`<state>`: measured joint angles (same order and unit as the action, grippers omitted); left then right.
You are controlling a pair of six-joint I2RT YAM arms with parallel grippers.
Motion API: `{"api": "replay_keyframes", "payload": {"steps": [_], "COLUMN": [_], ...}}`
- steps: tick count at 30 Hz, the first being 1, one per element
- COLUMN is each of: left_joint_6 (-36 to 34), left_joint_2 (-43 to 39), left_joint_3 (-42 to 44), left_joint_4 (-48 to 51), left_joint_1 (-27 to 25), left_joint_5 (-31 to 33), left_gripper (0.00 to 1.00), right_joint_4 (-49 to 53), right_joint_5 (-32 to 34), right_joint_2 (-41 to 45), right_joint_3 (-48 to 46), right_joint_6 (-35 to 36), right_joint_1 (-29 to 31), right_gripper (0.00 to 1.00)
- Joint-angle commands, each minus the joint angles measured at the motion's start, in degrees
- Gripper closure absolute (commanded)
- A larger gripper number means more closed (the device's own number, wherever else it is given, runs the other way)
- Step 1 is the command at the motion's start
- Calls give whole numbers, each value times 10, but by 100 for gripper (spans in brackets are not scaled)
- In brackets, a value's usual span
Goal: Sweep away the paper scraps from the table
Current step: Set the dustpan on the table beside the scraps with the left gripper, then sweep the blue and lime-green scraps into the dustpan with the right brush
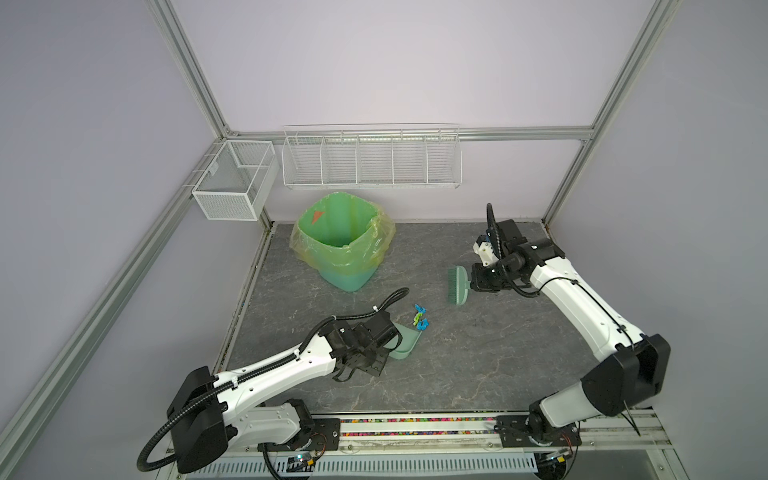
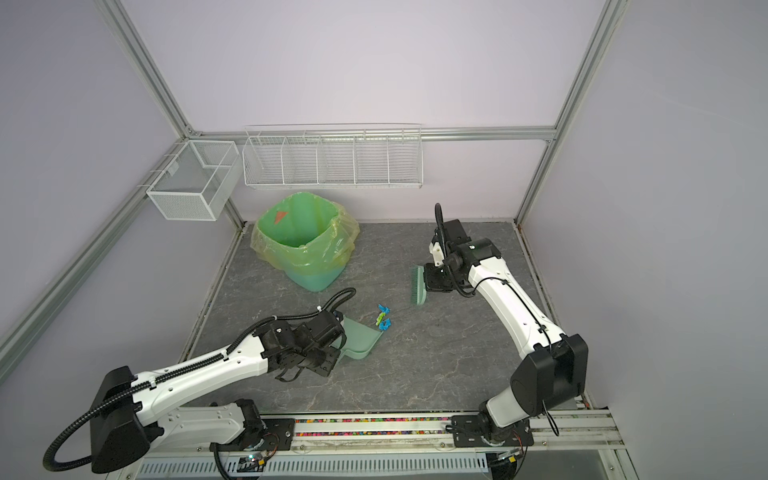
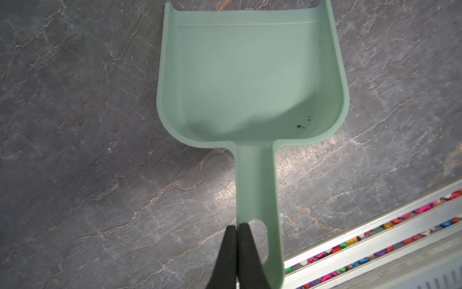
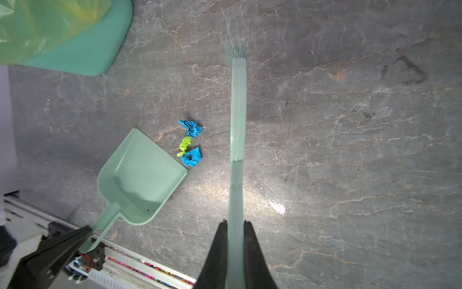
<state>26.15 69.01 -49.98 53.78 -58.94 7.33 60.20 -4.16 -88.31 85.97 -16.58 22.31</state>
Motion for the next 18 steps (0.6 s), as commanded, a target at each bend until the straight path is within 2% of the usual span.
{"api": "replay_keyframes", "payload": {"steps": [1,7,11,18], "left_joint_6": [10,-6,-26,-32], "left_joint_2": [-6,-27,-11,30], "left_joint_3": [-27,-46,-51,-49], "left_joint_4": [24,47,43,28], "left_joint_1": [-7,-7,-7,-7], "left_joint_5": [3,-27,-81,-80], "left_gripper": [100,100,100,100], "right_joint_4": [30,22,31,71], "right_joint_5": [46,46,42,89], "right_joint_2": [-14,-39,-71,-146], "right_joint_3": [23,37,80,174], "right_joint_6": [31,32,31,54], "right_joint_1": [15,30,42,69], "right_gripper": [93,93,93,93]}}
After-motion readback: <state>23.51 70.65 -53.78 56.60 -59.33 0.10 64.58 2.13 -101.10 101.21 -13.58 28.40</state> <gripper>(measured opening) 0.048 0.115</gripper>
